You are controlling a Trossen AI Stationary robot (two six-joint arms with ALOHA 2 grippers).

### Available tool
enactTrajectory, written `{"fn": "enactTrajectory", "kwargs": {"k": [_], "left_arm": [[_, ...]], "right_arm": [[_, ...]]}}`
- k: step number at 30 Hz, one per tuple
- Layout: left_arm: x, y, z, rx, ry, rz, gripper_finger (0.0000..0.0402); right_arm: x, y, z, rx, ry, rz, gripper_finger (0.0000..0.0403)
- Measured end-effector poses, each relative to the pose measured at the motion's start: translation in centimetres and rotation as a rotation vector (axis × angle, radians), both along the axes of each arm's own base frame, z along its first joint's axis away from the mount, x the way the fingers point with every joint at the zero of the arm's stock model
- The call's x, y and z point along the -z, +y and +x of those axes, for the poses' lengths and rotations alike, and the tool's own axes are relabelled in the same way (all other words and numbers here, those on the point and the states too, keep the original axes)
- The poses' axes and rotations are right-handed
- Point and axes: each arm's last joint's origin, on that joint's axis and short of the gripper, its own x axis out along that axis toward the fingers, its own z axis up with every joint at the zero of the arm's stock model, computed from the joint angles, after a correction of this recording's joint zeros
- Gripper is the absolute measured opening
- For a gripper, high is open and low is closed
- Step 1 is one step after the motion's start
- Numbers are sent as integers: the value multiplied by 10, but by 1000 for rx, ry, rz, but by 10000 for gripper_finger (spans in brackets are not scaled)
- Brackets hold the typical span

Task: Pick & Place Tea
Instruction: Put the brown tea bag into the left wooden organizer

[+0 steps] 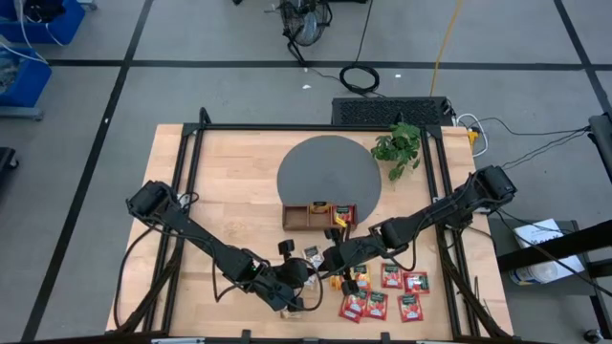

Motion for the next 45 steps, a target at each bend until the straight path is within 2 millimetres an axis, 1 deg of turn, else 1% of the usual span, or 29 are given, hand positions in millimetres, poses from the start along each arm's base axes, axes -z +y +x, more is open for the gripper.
{"fn": "enactTrajectory", "kwargs": {"k": [3, 7, 10, 16, 18, 19, 22, 24, 26, 29, 31, 32, 33, 37, 40, 42, 45], "left_arm": [[0, 0, 0, -1, -1, -2, 4], [0, 0, 0, 4, -2, 6, 29], [-1, 0, 0, 17, -3, 24, 60], [-10, 2, -4, 38, 3, 42, 132], [-15, 1, -10, 52, 25, 14, 153], [-17, -1, -16, 51, 46, 2, 161], [-16, -17, -37, 25, 85, -6, 174], [-13, -31, -54, -3, 89, 12, 169], [-13, -46, -69, -19, 50, 33, 148], [-3, -60, -87, -21, 0, 52, 90], [8, -64, -97, -10, -1, 72, 39], [12, -64, -100, -6, -4, 79, 20], [16, -64, -102, -7, -14, 80, 12], [32, -60, -106, 10, -26, 96, 23], [39, -56, -105, 19, -53, 88, 24], [43, -54, -106, 28, -47, 108, 19], [44, -54, -106, 42, -43, 110, 9]], "right_arm": [[0, 0, 0, 0, 0, 0, 1], [0, 0, 0, 1, 1, -1, 0], [2, -1, -1, 1, 18, -8, 0], [3, -1, -2, 3, 33, -16, 0], [4, -1, -2, 2, 42, -21, 0], [5, -2, -3, 1, 50, -29, 0], [6, -8, -2, 4, 62, -50, 0], [5, -16, -1, 20, 76, -61, 0], [3, -25, 1, 37, 73, -69, 0], [-1, -41, 7, 67, 63, -84, 0], [-9, -51, 13, 76, 57, -89, 0], [-12, -56, 17, 76, 45, -91, 0], [-17, -61, 22, 76, 25, -93, 0], [-29, -82, 41, 88, -11, -127, 0], [-30, -100, 53, 102, -2, -128, 0], [-24, -112, 58, 114, 5, -123, 0], [-8, -128, 64, 150, 51, -139, 0]]}}
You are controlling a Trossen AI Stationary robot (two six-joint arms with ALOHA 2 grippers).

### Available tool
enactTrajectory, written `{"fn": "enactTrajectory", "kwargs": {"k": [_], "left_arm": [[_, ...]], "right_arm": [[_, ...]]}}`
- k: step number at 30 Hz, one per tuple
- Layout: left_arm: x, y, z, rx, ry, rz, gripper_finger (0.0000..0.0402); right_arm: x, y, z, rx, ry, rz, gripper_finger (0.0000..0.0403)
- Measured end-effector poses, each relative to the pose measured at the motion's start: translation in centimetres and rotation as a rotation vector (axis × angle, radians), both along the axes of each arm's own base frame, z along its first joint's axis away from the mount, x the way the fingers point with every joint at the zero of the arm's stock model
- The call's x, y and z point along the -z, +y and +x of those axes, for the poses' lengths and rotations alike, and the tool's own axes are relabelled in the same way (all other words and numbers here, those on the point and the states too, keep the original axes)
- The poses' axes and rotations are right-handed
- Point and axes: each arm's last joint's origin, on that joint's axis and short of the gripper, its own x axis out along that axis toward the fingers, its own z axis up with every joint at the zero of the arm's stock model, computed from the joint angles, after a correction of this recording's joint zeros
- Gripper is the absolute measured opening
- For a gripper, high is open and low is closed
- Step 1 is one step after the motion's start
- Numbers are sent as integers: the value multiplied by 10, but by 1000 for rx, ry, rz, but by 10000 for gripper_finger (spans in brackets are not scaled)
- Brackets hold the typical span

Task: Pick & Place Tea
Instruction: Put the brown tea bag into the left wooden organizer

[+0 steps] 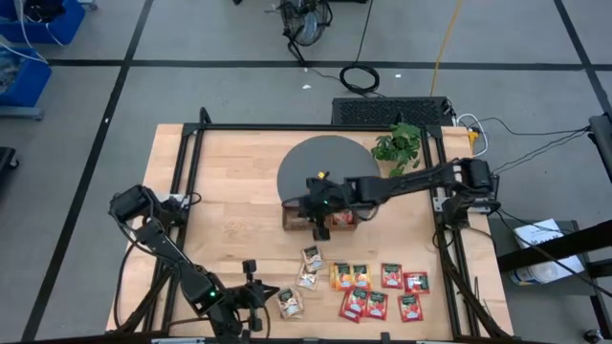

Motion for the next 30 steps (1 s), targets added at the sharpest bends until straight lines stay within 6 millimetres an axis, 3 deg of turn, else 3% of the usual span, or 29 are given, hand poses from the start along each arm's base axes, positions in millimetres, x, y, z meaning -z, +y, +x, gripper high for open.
{"fn": "enactTrajectory", "kwargs": {"k": [3, 10, 23, 30], "left_arm": [[0, 0, 0, 22, 10, 16, 4], [0, -1, 0, 32, 13, 21, 27], [1, 0, 0, 33, 18, 26, 32], [1, 0, 0, 32, 18, 26, 33]], "right_arm": [[12, -14, 3, 22, 42, -14, 0], [20, -36, 7, 49, 33, -19, 0], [44, -42, 11, -18, 95, 20, 1], [42, -44, 12, 26, 83, -21, 56]]}}
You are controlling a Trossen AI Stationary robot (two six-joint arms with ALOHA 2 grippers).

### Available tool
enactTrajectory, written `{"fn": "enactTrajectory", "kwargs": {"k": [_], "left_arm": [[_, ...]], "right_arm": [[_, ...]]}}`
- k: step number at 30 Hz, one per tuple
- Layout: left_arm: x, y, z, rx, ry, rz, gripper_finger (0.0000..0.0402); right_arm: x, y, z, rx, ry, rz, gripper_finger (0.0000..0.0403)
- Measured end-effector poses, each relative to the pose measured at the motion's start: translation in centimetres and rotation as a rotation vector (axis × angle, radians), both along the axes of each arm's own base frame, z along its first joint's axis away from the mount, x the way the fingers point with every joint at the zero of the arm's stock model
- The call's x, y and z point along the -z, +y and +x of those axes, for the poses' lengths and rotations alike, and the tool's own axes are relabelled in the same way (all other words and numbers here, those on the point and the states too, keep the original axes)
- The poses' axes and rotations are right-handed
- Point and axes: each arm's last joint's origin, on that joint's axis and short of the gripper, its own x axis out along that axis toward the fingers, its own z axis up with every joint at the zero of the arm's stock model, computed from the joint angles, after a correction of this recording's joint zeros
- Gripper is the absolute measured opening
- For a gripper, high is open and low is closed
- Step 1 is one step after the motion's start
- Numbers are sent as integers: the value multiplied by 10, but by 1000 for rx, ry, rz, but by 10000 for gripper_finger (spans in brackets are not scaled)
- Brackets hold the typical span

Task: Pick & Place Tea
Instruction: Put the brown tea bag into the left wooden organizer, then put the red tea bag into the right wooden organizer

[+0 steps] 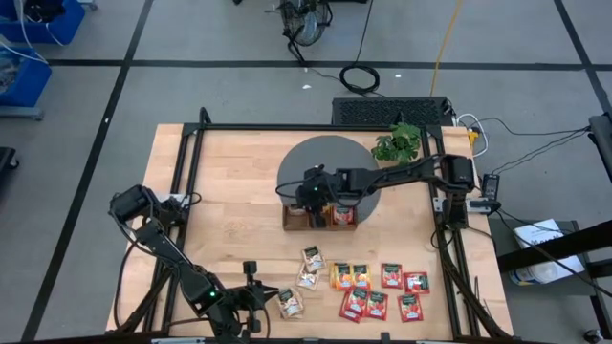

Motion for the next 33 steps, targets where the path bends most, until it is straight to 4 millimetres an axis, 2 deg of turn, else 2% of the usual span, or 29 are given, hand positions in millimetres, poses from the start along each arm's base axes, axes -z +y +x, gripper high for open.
{"fn": "enactTrajectory", "kwargs": {"k": [7, 12, 14, 17, 21, 24, 28, 30, 33], "left_arm": [[0, 0, 0, 6, 7, 17, 33], [0, 0, 0, 12, 11, 29, 33], [1, 1, -1, 11, 14, 32, 33], [0, 0, 0, 2, 5, 8, 33], [-1, 1, 2, 6, 3, -17, 33], [0, 3, 5, -4, 13, -50, 33], [11, 9, 17, -15, 52, -88, 33], [17, 16, 28, 32, 94, -82, 33], [8, 25, 52, 135, 64, -190, 33]], "right_arm": [[-5, -1, -3, 65, 10, -20, 121], [-34, 2, -18, 61, 2, -42, 145], [-52, 12, -30, 43, 11, -37, 148], [-77, 35, -60, -19, 103, -40, 145], [-90, 76, -107, -36, 225, -64, 136], [-85, 114, -138, -78, 208, -20, 130], [-62, 159, -173, -96, 63, -22, 124], [-43, 176, -187, -110, -6, -21, 119], [-22, 195, -206, -141, -47, 54, 109]]}}
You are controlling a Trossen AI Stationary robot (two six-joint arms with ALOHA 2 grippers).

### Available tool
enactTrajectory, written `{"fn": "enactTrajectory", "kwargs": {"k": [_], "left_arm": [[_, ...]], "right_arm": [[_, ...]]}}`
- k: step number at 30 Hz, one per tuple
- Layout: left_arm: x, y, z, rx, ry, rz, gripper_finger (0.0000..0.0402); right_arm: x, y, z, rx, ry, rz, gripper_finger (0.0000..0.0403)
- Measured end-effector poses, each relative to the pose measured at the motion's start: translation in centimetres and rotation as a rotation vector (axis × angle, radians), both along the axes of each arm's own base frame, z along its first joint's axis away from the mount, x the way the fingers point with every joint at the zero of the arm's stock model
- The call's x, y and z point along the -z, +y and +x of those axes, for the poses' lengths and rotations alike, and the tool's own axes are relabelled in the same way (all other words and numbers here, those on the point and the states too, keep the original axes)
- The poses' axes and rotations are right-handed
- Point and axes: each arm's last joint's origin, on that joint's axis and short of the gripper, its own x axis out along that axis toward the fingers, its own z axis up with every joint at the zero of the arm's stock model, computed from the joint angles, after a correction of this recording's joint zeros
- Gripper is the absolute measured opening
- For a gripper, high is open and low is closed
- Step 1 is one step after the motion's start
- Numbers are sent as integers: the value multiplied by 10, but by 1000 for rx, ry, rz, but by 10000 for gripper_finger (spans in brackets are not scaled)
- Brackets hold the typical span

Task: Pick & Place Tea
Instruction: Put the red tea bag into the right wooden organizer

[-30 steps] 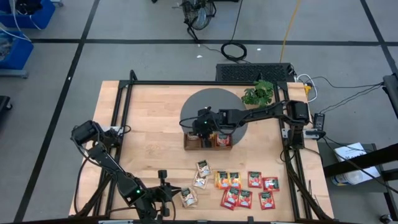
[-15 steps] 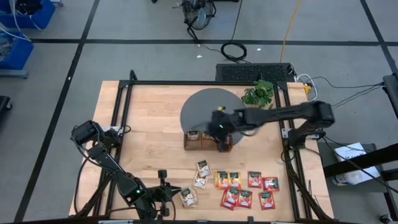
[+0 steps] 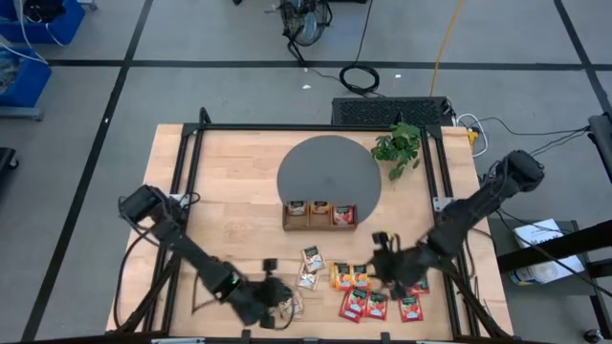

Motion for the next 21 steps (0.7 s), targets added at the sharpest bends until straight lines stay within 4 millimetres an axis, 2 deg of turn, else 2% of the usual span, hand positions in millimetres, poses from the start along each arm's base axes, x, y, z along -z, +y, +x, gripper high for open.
{"fn": "enactTrajectory", "kwargs": {"k": [3, 6, 11, 16, 21], "left_arm": [[-17, 10, 24, 76, -31, -101, 33], [-32, 15, 47, 93, -37, -95, 33], [-32, 14, 90, 152, 5, -38, 33], [-21, 18, 128, 218, 18, -91, 33], [-18, 21, 150, 177, 11, -185, 33]], "right_arm": [[13, 11, -19, 51, 4, 45, 97], [20, 18, -34, 73, 43, 43, 86], [27, 19, -52, 133, 132, 28, 75], [24, 27, -54, 118, 101, 98, 74], [28, 47, -41, 2, -26, 114, 74]]}}
